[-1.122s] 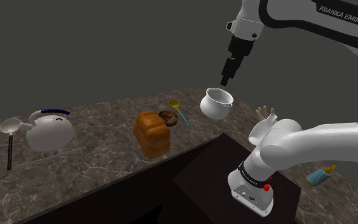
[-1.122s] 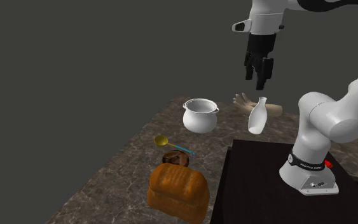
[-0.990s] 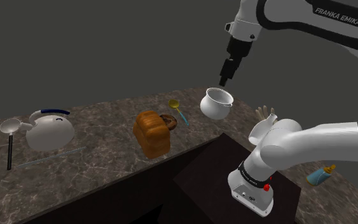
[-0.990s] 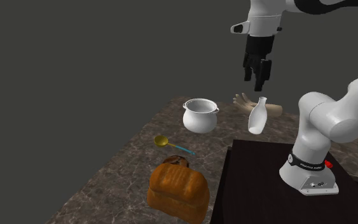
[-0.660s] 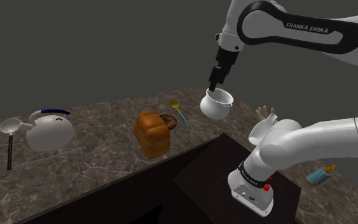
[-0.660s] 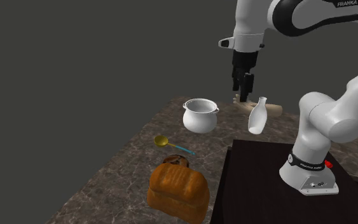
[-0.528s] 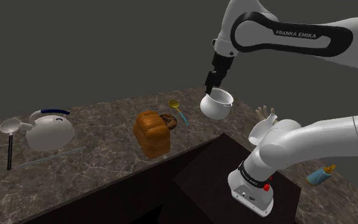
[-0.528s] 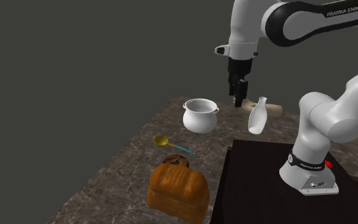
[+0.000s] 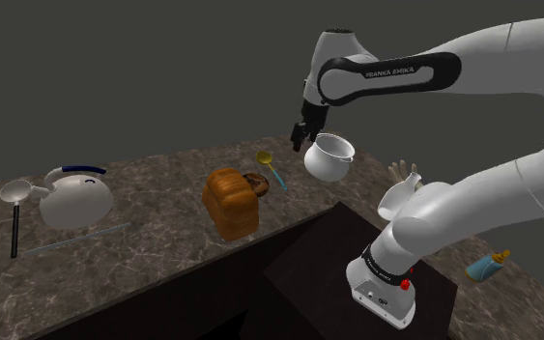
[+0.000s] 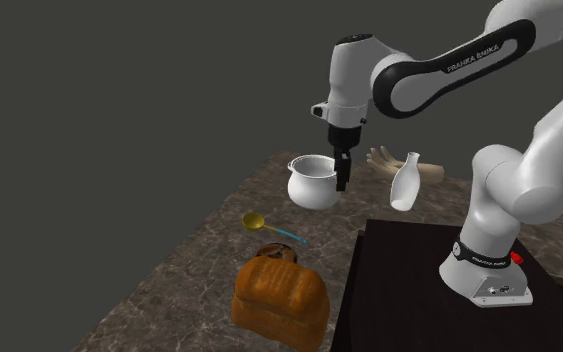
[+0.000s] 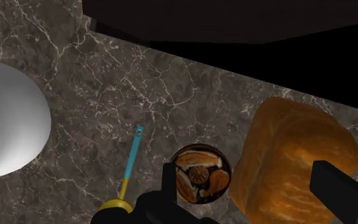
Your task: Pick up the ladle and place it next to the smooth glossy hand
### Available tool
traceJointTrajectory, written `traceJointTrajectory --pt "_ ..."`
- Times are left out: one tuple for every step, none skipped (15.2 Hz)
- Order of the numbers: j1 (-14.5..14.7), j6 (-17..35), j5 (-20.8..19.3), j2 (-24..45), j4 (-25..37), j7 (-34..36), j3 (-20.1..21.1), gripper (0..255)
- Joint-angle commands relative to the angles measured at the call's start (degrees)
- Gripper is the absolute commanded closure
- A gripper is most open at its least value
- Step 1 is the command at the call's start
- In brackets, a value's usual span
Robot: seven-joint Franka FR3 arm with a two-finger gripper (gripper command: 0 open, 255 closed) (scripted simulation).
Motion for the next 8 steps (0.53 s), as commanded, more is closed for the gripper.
traceJointTrajectory --pt "-0.87 4.28 -0.84 3.90 0.05 0.60 -0.29 0" --pt "-1.25 6.24 -1.24 5.87 0.20 1.04 -0.36 0" --pt "-1.62 8.16 -1.66 7.89 0.43 1.51 -0.43 0" --pt "-1.99 10.03 -2.11 9.95 0.75 1.99 -0.51 0" --pt "-2.36 11.86 -2.57 12.05 1.16 2.49 -0.60 0" --pt "-2.72 13.62 -3.05 14.17 1.64 3.01 -0.71 0" --pt "-3.07 15.33 -3.55 16.32 2.21 3.55 -0.82 0" --pt "-3.41 16.98 -4.07 18.48 2.86 4.11 -0.96 0"
